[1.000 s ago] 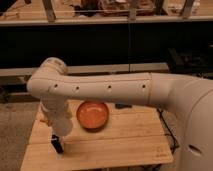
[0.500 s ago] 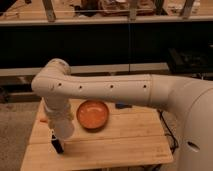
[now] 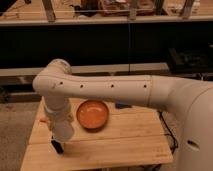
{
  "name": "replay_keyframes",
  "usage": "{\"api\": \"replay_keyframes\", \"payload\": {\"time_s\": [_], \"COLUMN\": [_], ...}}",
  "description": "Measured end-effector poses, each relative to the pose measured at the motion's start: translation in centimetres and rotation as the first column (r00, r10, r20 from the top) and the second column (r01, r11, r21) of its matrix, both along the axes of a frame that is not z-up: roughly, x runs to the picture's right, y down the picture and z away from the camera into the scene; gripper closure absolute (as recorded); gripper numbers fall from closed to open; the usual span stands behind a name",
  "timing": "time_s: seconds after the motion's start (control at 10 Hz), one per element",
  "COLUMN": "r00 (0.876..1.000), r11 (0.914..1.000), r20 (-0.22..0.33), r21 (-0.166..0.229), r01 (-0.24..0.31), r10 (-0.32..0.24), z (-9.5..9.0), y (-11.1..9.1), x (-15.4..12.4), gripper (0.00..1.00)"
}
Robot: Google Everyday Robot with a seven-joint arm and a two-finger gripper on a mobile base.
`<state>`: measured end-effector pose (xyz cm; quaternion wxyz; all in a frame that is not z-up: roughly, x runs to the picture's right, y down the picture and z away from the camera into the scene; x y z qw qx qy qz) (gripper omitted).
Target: Place the ceramic cup over the eraser
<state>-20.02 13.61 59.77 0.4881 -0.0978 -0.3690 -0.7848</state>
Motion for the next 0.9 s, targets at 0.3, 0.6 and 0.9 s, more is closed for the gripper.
{"api": "replay_keyframes", "payload": {"time_s": [0.3,0.6,0.9], "r00": [0.999,0.997,0.992], "r11": [0.9995,0.9985,0.9988], "r20": [0.033,0.073,0.13], "r21": [-0.029,-0.051,-0.049], "r01": [0.011,0.022,-0.002], "r10": [-0.01,-0.018,0.008], "z": [-0.6,-1.1,-1.8], "y": [0.5,1.1,1.2], "x": [-0.1,-0.8,-1.0], "gripper": [1.0,1.0,1.0]}}
